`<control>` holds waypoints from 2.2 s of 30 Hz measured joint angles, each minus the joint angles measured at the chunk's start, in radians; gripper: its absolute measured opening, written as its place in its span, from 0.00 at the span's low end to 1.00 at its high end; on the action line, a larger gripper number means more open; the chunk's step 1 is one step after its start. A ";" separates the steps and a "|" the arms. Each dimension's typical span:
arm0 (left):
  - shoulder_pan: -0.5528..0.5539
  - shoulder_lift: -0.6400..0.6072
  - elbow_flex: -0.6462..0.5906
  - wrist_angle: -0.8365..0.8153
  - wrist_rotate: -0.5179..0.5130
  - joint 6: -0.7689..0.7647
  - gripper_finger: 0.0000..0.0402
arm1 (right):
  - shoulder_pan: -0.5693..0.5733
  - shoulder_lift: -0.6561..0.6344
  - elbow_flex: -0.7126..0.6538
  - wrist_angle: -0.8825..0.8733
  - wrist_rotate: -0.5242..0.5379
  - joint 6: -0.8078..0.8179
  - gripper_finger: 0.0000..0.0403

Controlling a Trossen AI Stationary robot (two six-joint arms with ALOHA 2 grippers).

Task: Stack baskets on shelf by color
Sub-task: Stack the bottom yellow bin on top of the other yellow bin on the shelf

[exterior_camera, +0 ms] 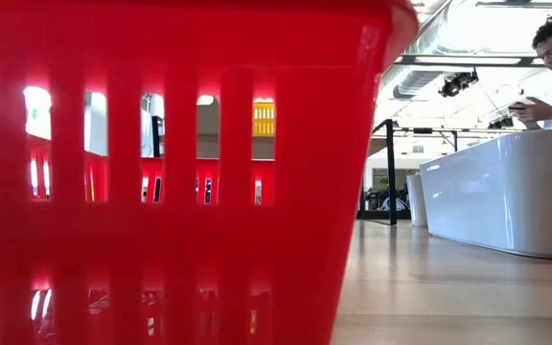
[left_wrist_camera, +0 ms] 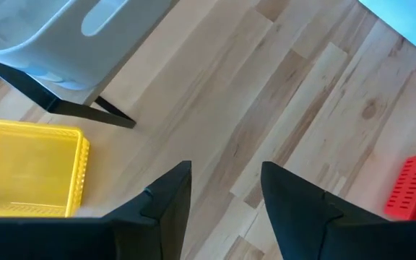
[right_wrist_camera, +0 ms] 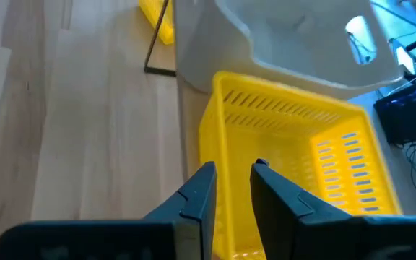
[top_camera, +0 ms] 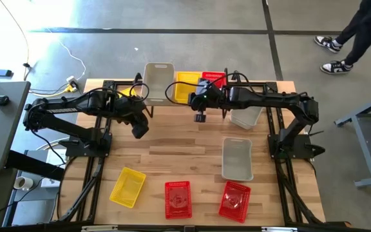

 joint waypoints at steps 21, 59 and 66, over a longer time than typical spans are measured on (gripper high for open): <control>-0.032 0.000 0.000 -0.002 0.149 0.072 0.44 | 0.128 0.000 0.232 -0.430 -0.035 0.309 0.18; -0.835 0.070 0.000 -0.100 0.075 -0.803 0.42 | 0.410 0.000 0.240 -0.451 -0.086 0.944 0.18; -0.860 0.199 0.000 -0.139 0.066 -0.982 0.41 | 0.409 0.000 0.239 -0.451 -0.141 0.907 0.18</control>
